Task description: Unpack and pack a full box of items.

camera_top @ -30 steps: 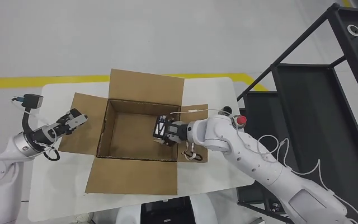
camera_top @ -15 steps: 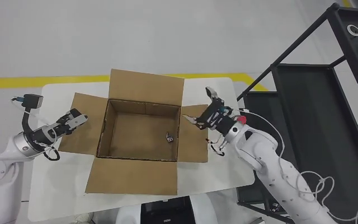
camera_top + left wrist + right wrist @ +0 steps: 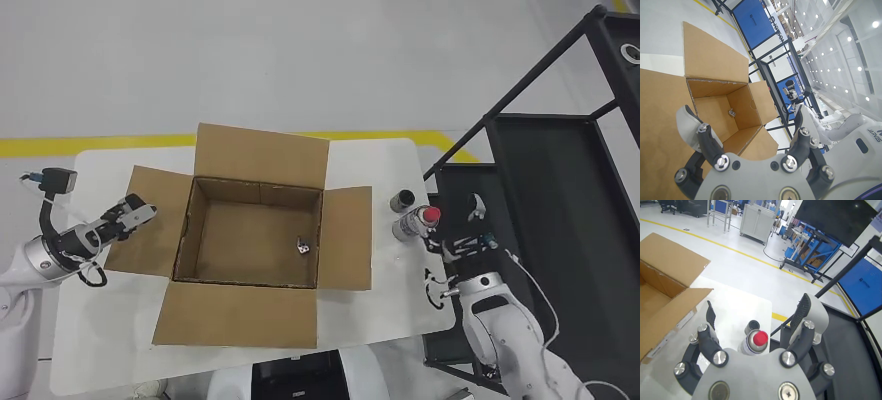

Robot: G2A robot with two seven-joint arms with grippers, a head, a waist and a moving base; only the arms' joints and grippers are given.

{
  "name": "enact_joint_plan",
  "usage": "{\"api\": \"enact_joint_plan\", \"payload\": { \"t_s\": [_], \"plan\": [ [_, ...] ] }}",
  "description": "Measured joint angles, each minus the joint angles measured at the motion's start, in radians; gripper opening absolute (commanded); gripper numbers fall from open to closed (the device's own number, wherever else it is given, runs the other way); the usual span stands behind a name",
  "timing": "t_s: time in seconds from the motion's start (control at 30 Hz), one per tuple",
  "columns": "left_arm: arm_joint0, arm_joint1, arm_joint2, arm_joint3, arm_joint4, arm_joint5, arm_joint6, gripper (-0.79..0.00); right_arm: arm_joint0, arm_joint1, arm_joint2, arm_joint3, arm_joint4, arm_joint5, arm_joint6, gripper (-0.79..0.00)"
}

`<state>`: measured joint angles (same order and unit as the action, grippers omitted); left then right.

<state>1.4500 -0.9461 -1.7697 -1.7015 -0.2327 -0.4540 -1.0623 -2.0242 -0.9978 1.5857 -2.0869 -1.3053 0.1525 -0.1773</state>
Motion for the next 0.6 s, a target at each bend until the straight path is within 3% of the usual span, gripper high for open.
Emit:
{"api": "enact_joint_plan", "payload": {
  "t_s": [0.23,0.6],
  "plan": [
    [0.0,0.0,0.0,0.0,0.0,0.0,0.0,0.0,0.026,-0.015,-0.015,0.141,0.027,0.009,-0.042,0.0],
    [0.0,0.0,0.0,0.0,0.0,0.0,0.0,0.0,0.185,-0.039,-0.141,0.354,0.025,-0.012,0.008,0.0]
  ]
}}
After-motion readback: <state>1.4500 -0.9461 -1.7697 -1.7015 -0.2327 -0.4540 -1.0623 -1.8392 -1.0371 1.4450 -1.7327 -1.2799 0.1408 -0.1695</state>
